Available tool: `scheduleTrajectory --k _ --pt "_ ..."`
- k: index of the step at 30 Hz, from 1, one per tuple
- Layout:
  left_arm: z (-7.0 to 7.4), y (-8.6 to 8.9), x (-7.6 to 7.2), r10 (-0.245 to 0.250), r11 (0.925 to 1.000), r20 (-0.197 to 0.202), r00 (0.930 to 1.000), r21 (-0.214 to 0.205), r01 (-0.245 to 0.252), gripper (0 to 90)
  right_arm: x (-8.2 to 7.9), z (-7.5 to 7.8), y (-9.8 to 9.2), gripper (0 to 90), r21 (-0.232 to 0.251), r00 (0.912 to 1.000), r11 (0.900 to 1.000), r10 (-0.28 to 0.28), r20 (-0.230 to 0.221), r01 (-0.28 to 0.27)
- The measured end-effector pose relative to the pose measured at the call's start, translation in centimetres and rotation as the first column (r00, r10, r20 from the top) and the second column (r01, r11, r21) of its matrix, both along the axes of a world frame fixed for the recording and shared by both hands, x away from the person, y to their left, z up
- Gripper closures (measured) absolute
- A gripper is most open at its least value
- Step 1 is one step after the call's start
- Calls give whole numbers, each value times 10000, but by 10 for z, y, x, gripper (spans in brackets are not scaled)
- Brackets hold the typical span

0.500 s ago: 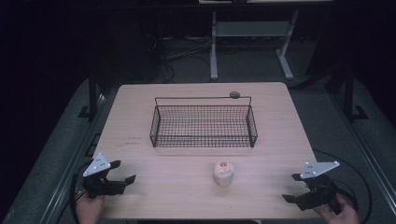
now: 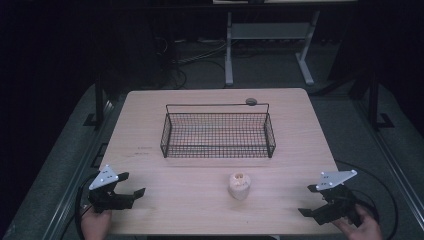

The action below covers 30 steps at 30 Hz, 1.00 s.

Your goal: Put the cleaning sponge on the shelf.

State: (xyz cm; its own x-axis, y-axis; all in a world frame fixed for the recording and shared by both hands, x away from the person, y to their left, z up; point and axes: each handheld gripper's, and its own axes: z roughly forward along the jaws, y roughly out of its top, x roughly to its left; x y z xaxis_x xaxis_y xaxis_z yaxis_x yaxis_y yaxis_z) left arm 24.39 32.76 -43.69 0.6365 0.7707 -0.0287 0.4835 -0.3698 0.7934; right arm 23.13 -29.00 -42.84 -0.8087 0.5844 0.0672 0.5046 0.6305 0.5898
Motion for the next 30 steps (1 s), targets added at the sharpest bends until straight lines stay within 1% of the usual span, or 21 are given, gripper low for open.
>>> scheduleTrajectory --k 2,8,12,13,16,20,24,30 --pt "0 0 0 10 10000 2 10000 23 -10 137 1 2 3 156 -32 9999 10000 93 47 -93" --pt "0 0 0 33 10000 -19 10000 2 -33 137 7 6 16 156 -148 9991 9991 408 -119 -409" --pt "0 0 0 42 10000 -20 10000 -2 -43 137 9 8 21 156 -203 9985 9983 543 -77 -544" --pt "0 0 0 42 10000 -24 10000 -21 -42 137 11 9 24 156 -224 9979 9978 626 -158 -629" --pt "0 0 -1 79 10000 -34 10000 -44 -79 137 13 10 28 156 -229 9970 9969 744 -195 -748" --pt "0 0 -1 37 10000 -17 10000 -41 -37 137 16 15 33 156 -405 9954 9948 924 -250 -933" --pt "0 0 0 62 10000 -40 10000 -56 -63 137 19 20 38 156 -483 9936 9928 1086 -310 -1101" --pt "0 -1 -1 44 10000 -32 10000 -83 -45 137 24 28 46 156 -673 9904 9882 1365 -226 -1377"
